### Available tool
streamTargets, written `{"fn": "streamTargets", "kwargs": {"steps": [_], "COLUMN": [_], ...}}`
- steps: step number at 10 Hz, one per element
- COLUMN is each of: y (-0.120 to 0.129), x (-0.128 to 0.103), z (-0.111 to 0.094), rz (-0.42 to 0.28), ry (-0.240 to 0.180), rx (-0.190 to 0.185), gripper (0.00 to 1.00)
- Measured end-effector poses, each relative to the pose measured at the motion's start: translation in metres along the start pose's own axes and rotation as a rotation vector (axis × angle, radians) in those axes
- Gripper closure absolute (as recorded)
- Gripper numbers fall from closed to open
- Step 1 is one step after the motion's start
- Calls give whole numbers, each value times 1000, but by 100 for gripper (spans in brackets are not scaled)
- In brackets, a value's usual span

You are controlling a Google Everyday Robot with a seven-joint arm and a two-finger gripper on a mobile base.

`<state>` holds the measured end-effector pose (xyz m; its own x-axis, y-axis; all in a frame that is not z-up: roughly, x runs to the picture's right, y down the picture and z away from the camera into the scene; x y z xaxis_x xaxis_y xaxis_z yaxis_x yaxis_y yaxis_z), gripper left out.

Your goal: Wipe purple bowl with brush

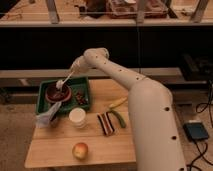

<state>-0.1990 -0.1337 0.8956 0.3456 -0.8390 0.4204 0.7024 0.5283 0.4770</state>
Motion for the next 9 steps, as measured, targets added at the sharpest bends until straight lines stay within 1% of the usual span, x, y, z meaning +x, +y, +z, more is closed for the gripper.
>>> {"fn": "streamTargets", "kwargs": {"steps": [2, 4, 5, 7, 9], "y": [-24, -34, -35, -28, -9], "x": [-12, -22, -31, -48, -63], "z": [11, 10, 7, -4, -19], "rz": [-24, -50, -63, -81, -102], "ry": [-21, -39, -53, -74, -93], "rx": [26, 43, 49, 51, 38], "gripper": [86, 86, 86, 86, 86]}}
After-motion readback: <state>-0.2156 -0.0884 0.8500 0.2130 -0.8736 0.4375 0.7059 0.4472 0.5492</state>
